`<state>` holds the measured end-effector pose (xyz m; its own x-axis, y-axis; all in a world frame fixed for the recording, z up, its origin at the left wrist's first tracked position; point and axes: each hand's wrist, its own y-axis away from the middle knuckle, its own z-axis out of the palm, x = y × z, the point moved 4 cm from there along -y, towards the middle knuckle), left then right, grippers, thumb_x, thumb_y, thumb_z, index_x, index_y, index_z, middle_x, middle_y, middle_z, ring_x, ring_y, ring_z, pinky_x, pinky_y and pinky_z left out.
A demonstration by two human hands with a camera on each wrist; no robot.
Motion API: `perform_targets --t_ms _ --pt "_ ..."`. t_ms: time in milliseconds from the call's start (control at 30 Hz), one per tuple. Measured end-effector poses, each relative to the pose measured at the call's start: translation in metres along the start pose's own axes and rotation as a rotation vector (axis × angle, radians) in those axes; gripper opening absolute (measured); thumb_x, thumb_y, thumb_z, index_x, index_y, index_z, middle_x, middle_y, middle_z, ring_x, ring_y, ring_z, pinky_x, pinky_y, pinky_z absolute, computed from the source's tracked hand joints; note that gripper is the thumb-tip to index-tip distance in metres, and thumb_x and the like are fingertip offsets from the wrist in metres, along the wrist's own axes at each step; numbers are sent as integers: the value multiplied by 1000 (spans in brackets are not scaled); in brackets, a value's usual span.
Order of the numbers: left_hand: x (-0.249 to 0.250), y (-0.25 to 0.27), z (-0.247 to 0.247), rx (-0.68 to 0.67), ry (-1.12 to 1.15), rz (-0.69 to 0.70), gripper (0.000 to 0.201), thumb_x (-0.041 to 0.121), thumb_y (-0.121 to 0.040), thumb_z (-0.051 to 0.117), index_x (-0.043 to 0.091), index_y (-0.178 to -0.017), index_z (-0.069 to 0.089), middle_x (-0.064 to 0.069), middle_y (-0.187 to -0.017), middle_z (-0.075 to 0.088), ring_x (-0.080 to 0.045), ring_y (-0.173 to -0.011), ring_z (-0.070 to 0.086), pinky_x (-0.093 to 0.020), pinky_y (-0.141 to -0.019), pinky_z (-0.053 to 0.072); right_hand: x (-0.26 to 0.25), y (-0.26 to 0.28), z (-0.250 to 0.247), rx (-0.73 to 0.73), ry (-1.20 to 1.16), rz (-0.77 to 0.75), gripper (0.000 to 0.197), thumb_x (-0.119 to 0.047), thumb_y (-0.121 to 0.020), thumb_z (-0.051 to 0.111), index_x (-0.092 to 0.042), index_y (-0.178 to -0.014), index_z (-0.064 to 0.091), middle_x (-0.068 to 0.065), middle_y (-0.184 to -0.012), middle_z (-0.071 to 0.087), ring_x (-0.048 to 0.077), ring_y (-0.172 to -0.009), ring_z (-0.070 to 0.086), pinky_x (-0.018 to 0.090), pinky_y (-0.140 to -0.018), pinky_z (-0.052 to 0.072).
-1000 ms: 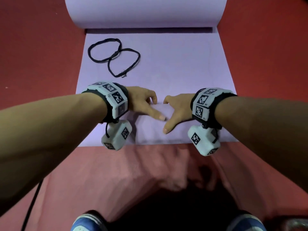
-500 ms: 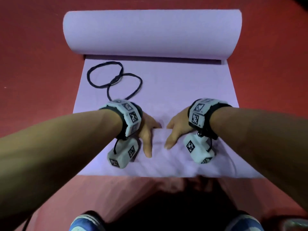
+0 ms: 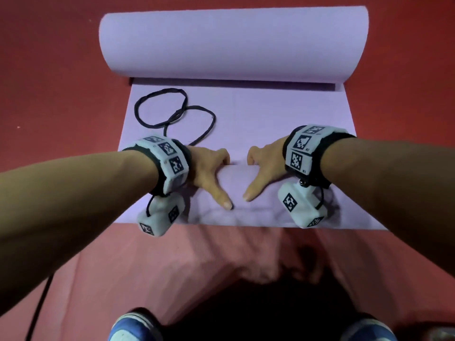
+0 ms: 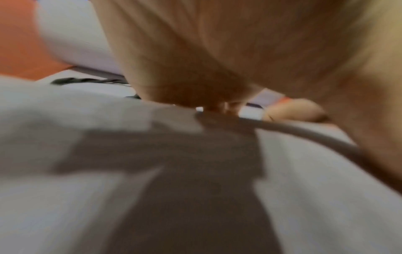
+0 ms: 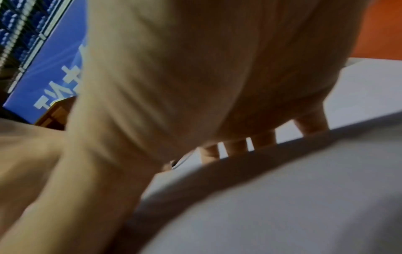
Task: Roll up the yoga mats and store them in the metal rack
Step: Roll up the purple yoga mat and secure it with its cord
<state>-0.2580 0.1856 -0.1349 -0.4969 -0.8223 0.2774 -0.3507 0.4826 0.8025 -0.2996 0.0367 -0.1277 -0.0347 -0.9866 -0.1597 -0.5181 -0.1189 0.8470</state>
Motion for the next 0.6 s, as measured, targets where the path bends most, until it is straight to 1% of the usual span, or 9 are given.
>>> perform_targets --t_ms 67,200,233,300,367,433,500,567,600 --pt "7 0 9 -5 -137 -3 97 65 -47 87 24 -117 33 7 -103 60 -17 -94 59 -33 -82 49 -6 1 3 -24 99 5 104 -79 -48 73 -34 -135 39 -8 -118 60 20 -100 57 40 -93 46" --pt "17 5 0 33 -68 -13 91 53 -52 90 32 -118 31 8 -90 59 -15 -83 61 -33 -76 52 -15 13 -9 14 66 8 79 -66 -60 78 -32 -126 51 -8 -112 62 11 -86 60 28 -73 47" --pt "17 5 -2 27 -26 -18 86 48 -53 91 34 -117 34 8 -90 60 -13 -82 61 -31 -72 52 -14 13 -11 -18 14 3 73 -61 -63 80 -31 -124 54 -8 -112 64 10 -86 62 26 -71 48" --pt "20 7 6 -18 98 12 74 38 -56 93 34 -113 45 10 -95 63 -9 -87 62 -27 -68 52 -12 14 -3 -159 -65 -24 64 -53 -66 83 -28 -121 62 -5 -112 69 14 -94 68 30 -82 55" --pt "27 5 31 -124 188 67 70 31 -58 93 32 -116 54 14 -100 67 -8 -96 63 -23 -78 55 -12 10 19 -345 -66 -24 54 -49 -64 86 -31 -113 70 -2 -109 74 19 -99 71 40 -94 54" --pt "30 3 53 -241 232 103 82 35 -53 93 37 -125 55 16 -110 68 -8 -107 63 -28 -93 53 -14 7 38 -424 -6 -25 50 -50 -67 84 -31 -111 72 -1 -109 74 20 -102 70 42 -98 52" --pt "28 -1 54 -294 287 73 88 41 -47 93 44 -127 54 16 -117 68 -13 -113 62 -38 -100 51 -16 5 36 -360 -15 -33 53 -52 -70 81 -26 -115 70 -2 -112 73 17 -103 69 37 -98 51" --pt "21 -2 44 -274 246 9 94 57 -40 89 50 -127 55 18 -124 64 -14 -119 58 -39 -105 45 -19 7 24 -283 -53 -81 51 -47 -76 78 -25 -121 65 -6 -115 70 12 -98 66 27 -92 51" --pt "18 0 38 -246 184 -18 96 64 -41 85 50 -130 53 18 -129 60 -14 -122 54 -37 -108 40 -21 6 18 -221 -77 -108 48 -44 -80 75 -26 -123 63 -9 -110 68 9 -91 64 20 -84 51"
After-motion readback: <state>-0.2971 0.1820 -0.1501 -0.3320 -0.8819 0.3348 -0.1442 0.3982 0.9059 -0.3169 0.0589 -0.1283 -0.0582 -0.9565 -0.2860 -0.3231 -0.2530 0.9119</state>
